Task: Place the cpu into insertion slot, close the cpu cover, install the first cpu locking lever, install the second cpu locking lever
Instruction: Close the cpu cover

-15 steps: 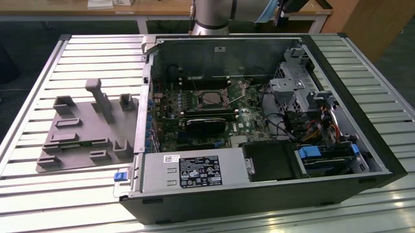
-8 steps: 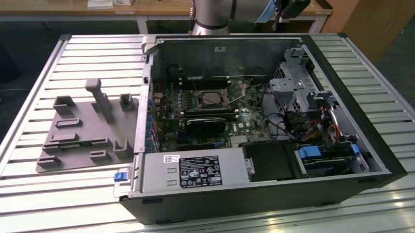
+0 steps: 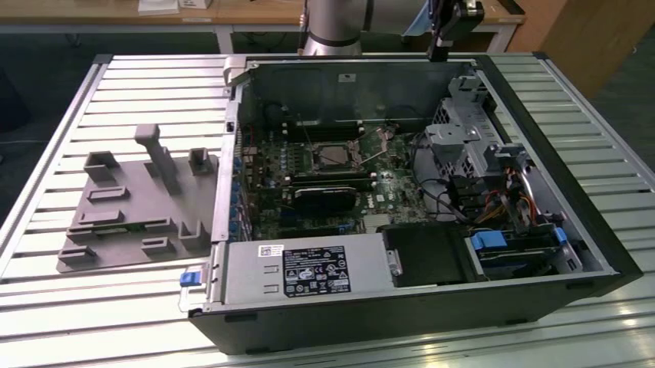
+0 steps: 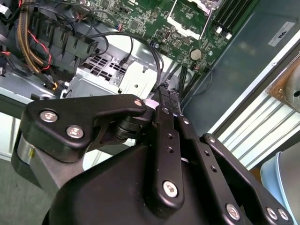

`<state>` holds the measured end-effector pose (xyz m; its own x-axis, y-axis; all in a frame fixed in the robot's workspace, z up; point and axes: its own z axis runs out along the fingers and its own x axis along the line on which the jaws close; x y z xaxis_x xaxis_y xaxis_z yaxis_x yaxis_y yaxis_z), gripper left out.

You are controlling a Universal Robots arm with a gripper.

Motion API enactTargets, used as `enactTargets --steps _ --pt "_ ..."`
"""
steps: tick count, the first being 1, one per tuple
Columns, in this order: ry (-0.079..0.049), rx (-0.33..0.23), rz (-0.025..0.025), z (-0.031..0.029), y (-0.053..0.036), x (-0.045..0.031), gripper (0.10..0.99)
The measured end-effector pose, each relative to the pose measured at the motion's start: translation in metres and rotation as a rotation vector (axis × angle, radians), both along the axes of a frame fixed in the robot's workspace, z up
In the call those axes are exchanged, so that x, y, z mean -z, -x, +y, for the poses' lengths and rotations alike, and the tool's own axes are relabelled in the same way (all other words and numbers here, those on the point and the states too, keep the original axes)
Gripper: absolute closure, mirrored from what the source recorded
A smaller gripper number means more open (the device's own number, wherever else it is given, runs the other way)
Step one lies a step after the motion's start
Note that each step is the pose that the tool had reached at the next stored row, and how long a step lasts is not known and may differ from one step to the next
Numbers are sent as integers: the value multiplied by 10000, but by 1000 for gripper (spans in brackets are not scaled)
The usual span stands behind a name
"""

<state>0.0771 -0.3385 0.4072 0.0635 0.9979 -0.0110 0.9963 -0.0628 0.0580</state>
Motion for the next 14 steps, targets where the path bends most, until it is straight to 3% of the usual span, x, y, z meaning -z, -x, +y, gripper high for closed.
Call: enactTargets --steps 14 --pt "0 1 5 0 7 255 984"
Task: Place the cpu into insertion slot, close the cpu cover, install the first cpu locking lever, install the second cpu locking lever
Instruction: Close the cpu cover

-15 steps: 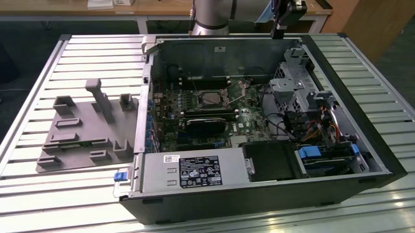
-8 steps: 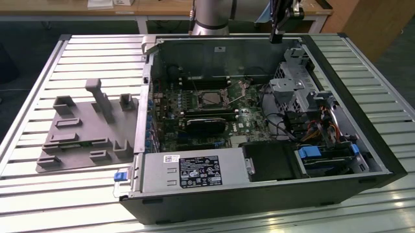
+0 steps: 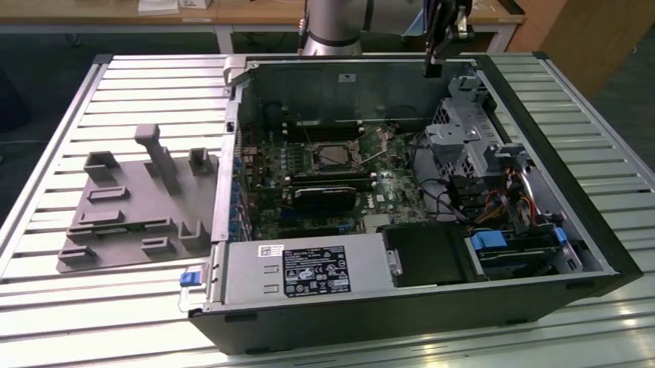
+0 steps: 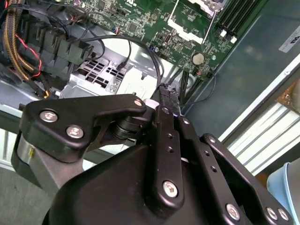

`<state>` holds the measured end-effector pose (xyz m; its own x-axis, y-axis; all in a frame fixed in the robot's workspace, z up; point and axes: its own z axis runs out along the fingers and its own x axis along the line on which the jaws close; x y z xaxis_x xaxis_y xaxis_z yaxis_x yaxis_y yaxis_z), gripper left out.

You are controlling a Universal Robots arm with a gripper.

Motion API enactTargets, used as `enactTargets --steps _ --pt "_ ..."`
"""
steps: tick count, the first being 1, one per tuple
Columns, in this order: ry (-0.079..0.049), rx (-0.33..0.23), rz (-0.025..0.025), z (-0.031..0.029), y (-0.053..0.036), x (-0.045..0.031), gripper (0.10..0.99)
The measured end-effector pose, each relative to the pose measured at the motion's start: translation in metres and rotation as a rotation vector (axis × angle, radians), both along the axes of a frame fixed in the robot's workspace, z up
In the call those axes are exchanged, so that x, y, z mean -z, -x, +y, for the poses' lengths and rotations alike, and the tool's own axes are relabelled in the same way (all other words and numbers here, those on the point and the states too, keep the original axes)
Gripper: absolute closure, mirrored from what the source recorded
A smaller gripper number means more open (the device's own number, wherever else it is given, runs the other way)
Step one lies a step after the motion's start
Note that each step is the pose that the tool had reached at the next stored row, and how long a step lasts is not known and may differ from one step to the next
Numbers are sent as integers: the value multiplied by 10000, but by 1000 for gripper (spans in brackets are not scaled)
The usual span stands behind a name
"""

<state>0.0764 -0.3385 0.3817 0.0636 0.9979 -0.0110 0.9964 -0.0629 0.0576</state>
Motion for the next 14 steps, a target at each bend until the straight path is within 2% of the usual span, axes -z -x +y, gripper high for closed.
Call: enactTargets --steps 14 --pt "0 0 11 0 26 255 984"
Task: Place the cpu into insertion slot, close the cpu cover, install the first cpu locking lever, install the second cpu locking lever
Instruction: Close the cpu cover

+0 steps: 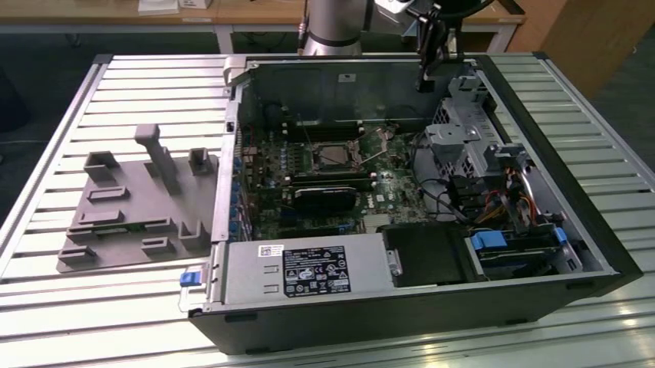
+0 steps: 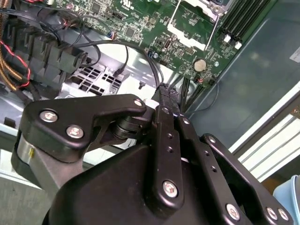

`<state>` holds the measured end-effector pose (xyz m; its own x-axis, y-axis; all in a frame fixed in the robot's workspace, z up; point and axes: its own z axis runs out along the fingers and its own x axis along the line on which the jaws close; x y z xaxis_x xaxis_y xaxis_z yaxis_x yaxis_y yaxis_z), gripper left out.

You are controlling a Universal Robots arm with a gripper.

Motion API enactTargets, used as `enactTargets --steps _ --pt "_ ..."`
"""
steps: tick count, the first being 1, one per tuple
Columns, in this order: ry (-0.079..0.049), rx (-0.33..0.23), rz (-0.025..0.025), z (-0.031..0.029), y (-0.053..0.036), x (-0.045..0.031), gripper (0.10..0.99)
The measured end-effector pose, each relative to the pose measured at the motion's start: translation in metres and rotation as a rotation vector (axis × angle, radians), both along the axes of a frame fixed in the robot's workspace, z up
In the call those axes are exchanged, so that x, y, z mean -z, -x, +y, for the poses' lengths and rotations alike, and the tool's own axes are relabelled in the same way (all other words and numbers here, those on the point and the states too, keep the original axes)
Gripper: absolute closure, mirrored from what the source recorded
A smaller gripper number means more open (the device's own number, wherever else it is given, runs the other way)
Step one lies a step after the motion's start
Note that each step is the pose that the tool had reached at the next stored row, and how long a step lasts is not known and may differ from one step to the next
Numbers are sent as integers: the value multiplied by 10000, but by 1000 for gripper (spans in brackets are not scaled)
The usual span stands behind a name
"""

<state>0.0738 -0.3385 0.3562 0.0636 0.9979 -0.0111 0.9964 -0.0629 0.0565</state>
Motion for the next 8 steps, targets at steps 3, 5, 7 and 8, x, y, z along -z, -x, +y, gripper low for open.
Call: enactTargets --steps 3,5,7,8 --pt "0 0 4 0 7 54 984" --pt "1 0 6 0 12 91 984" --pt "1 -1 8 0 16 127 984" --pt "0 -1 9 0 17 145 984"
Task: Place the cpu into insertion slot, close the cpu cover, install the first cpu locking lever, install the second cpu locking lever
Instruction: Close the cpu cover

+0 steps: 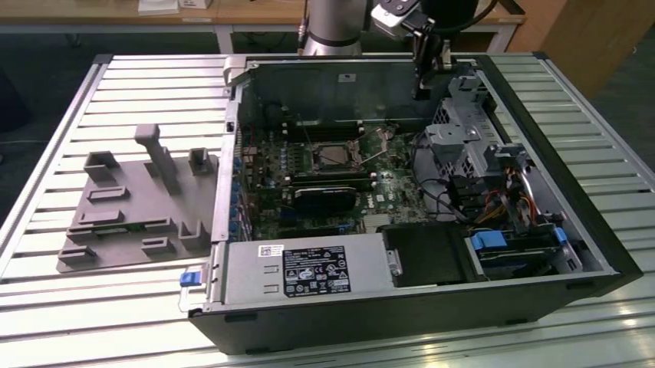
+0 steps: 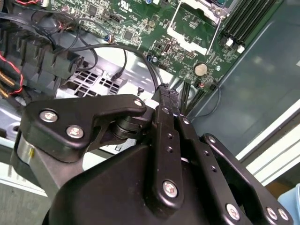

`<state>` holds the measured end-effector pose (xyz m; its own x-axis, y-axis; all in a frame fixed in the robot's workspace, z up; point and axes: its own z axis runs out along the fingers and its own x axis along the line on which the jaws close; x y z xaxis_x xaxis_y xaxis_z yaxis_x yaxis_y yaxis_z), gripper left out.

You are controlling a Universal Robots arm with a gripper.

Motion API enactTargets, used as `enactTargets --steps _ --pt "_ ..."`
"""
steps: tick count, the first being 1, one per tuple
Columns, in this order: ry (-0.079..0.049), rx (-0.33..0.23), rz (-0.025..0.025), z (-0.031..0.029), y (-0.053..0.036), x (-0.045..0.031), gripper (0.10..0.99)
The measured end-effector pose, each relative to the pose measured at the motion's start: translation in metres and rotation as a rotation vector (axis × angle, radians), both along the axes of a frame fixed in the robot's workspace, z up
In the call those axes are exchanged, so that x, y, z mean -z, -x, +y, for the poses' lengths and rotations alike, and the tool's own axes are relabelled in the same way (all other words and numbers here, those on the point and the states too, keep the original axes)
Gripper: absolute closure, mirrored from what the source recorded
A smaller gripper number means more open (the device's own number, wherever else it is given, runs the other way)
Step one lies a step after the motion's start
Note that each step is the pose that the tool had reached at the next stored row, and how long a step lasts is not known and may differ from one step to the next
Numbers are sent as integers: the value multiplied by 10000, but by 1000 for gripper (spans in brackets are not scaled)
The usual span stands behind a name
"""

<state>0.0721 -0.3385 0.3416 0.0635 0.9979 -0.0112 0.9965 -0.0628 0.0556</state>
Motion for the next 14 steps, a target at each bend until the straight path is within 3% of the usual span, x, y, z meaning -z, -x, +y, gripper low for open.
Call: enactTargets --steps 14 --pt "0 0 9 0 24 254 984"
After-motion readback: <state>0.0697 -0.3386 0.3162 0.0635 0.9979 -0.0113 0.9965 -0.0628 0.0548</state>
